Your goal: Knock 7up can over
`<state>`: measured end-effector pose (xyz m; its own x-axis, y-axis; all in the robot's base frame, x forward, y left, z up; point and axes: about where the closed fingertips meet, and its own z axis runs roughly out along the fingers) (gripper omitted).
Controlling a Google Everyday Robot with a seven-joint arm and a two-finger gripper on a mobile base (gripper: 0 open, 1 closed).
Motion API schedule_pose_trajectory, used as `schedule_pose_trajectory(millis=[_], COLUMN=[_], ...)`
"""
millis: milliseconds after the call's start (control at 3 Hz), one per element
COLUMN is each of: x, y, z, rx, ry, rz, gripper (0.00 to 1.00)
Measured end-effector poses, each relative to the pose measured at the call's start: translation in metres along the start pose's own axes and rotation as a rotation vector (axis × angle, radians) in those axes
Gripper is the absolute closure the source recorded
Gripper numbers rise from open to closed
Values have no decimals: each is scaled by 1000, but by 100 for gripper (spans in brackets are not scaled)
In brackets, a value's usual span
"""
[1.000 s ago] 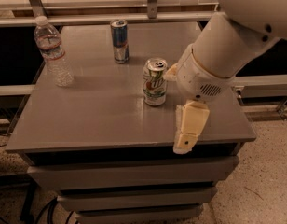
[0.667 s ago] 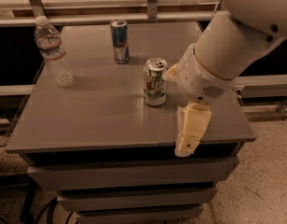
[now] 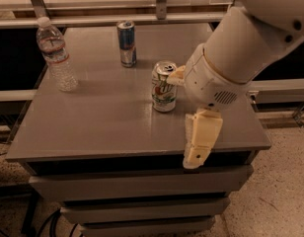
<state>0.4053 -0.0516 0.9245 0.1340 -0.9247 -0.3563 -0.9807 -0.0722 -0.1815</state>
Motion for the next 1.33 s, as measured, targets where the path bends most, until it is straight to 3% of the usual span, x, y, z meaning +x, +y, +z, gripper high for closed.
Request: schedule_pose_trajectory(millis=[333,667,1333], x=[-13,-42,-35], y=[4,12,10], z=[-1,6,14], rx=[-5,-31,-32], ry=[-18,-43,-46], rz=[-31,-100,-89], gripper=[0,0,0])
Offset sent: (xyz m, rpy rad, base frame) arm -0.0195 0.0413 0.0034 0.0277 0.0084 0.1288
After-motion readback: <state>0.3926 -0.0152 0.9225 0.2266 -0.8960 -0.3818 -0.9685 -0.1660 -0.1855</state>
